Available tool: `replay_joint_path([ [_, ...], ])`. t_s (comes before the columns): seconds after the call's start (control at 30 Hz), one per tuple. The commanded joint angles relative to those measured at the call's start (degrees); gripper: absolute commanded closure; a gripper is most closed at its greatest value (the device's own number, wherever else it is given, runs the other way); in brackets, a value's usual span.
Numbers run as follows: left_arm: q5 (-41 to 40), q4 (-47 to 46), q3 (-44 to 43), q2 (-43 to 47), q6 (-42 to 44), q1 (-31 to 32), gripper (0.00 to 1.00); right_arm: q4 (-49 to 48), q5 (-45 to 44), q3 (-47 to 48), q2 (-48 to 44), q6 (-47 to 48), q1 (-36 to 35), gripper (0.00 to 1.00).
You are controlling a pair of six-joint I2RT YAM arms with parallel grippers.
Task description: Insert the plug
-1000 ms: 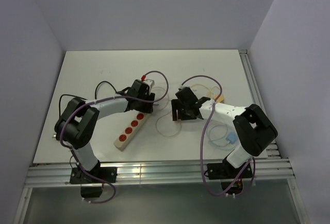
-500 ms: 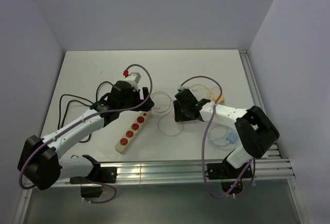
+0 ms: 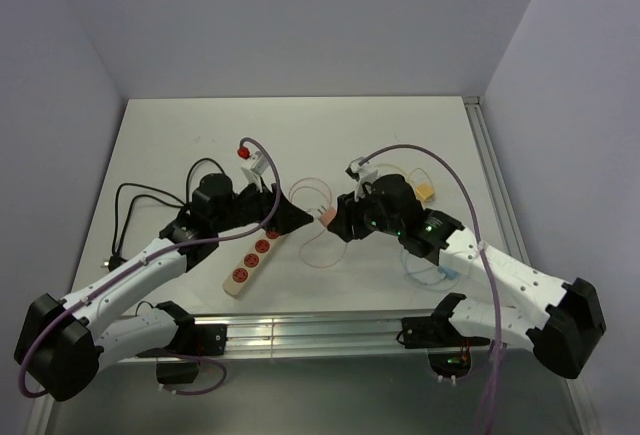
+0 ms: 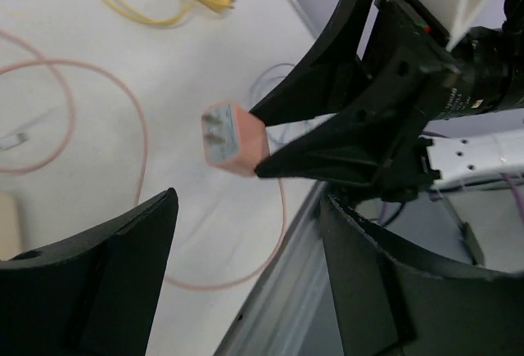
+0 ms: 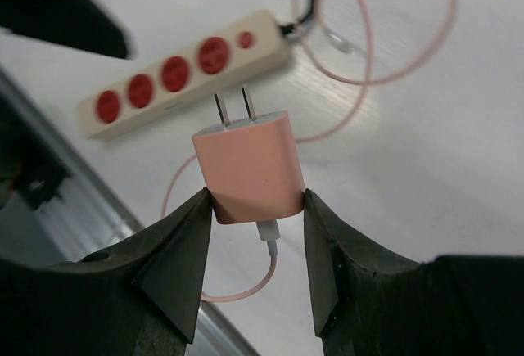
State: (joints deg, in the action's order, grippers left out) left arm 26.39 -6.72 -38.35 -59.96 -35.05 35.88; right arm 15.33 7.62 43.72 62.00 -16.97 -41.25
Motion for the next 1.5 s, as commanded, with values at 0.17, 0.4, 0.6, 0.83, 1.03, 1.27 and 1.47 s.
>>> replay_joint_path([
  [0.17,11.3,-10.5,2.1,-0.8,-5.8,0.7,0.25,-3.6,7.3,0.8,-5.9,5.9,-9.4,1.0],
  [0.4,12.5,-10.4,4.0,-2.4,-6.7,1.5,0.34,-3.9,3.1,1.8,-5.4,5.8,-13.2,1.0],
  [0.6,13.2,-10.7,6.7,-0.3,-7.6,2.1,0.34,-3.4,0.5,1.8,-6.9,6.2,-14.6,1.0],
  [0.83,15.6,-13.1,8.4,1.0,-9.9,2.4,0.33,-3.5,0.0,1.6,-6.9,6.9,-15.1,1.0],
  [1.03,16.5,-14.4,9.0,0.6,-10.9,2.5,0.37,-4.3,-0.1,1.3,-7.9,7.1,-15.6,1.0],
  [1.27,17.1,-15.5,9.6,0.1,-12.2,2.7,0.67,-4.2,-0.9,1.2,-8.9,7.7,-15.7,1.0],
  [1.47,14.9,-17.7,9.6,1.1,-17.1,2.7,1.0,-2.8,-3.8,0.8,-11.1,7.6,-15.8,0.33],
])
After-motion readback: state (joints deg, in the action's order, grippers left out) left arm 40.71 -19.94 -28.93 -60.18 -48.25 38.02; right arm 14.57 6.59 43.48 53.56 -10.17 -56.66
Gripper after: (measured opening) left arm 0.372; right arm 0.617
